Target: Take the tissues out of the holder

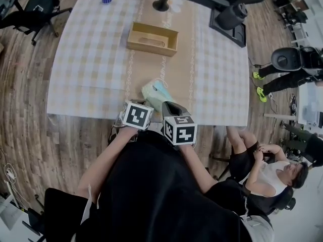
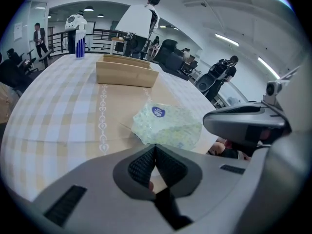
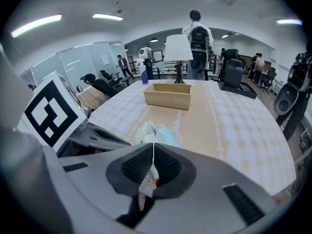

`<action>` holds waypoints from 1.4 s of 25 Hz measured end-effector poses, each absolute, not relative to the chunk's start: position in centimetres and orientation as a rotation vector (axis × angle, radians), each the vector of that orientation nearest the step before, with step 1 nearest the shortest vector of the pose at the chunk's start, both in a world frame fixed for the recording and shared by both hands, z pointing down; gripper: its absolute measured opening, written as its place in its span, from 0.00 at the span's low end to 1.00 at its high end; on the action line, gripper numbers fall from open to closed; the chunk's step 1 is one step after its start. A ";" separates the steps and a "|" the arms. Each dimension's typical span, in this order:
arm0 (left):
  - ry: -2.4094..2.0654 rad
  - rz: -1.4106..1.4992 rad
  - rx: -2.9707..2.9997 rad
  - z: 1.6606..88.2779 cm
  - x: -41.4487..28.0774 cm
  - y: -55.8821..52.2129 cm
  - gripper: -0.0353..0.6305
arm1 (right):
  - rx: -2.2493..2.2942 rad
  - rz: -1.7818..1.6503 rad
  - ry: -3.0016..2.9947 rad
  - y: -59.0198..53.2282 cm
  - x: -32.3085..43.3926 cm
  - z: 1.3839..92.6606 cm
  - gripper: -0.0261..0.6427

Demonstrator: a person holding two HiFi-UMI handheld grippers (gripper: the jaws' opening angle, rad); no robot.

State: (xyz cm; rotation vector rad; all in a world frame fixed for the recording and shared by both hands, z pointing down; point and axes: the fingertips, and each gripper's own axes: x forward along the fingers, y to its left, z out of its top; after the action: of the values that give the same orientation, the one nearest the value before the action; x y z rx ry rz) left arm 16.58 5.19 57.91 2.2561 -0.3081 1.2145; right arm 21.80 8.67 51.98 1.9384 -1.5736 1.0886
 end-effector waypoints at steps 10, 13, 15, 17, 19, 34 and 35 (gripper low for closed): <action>-0.303 1.227 2.280 57.8 15.8 5.9 0.05 | 1.899 1.247 -1.474 10.4 20.6 53.9 0.06; -0.323 1.222 2.271 57.8 15.2 5.6 0.05 | 1.877 1.282 -1.462 10.4 20.1 54.4 0.06; -0.336 1.223 2.268 57.7 14.6 5.4 0.05 | 1.865 1.289 -1.472 10.1 19.6 54.6 0.06; -0.347 1.223 2.271 57.7 14.2 5.1 0.05 | 1.859 1.290 -1.476 9.8 19.3 54.6 0.06; -0.355 1.221 2.271 57.8 13.9 4.9 0.05 | 1.847 1.290 -1.484 9.5 18.9 54.7 0.06; -0.383 1.213 2.249 56.9 13.0 4.0 0.05 | 1.835 1.286 -1.486 8.7 18.7 54.4 0.06; -0.386 1.212 2.248 56.7 13.0 4.0 0.05 | 1.831 1.286 -1.490 8.6 18.7 54.4 0.06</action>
State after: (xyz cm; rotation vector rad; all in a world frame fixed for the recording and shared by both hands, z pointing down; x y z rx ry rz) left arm 12.99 3.95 56.73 2.2481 -0.3864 1.2119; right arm 18.67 8.61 54.44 1.8315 -1.4896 1.2858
